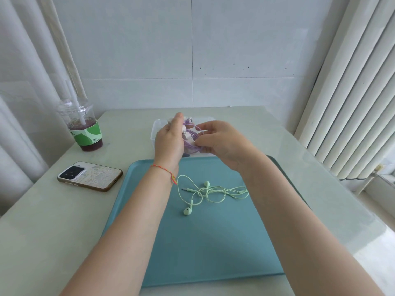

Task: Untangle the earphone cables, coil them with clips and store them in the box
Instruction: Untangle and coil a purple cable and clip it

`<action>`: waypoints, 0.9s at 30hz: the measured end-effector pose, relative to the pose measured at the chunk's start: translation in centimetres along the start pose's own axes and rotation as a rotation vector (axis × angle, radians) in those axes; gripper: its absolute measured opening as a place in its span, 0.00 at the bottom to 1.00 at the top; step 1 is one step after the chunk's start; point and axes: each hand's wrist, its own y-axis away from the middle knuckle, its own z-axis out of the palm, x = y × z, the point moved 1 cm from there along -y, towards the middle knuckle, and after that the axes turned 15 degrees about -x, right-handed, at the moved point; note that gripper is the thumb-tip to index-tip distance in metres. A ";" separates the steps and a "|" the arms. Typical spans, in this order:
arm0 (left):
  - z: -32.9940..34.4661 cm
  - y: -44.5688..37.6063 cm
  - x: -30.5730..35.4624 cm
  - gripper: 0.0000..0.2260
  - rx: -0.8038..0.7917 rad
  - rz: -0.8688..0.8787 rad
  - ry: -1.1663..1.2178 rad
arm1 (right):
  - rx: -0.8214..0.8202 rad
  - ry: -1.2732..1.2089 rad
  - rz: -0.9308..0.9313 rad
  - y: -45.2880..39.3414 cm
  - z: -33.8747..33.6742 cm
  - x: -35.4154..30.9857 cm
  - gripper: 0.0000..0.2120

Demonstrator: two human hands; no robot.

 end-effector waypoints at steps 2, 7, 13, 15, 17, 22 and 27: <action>-0.2 -0.1 0.0 0.16 0.032 0.005 0.007 | -0.054 0.062 0.047 0.2 0.1 0.0 0.06; -1.1 -0.6 -0.1 0.16 -0.001 0.041 0.108 | -0.147 -0.064 0.156 0.6 0.4 0.2 0.06; -1.2 -0.8 0.0 0.10 -0.184 0.046 0.284 | 0.029 -0.137 -0.013 0.4 -1.2 0.0 0.05; -1.3 -0.7 0.1 0.08 -0.212 0.029 0.248 | 0.080 -0.119 -0.043 0.5 -1.9 -0.1 0.05; -1.5 -0.6 0.2 0.09 -0.223 0.002 0.192 | 0.087 -0.078 -0.052 0.7 -2.5 -0.2 0.04; -2.0 -0.6 0.1 0.09 -0.255 -0.024 -0.016 | 0.114 0.092 -0.040 0.9 -3.3 -0.3 0.05; -1.6 -0.6 0.0 0.09 -0.269 -0.033 -0.115 | 0.118 0.078 -0.042 1.0 -3.7 -0.3 0.07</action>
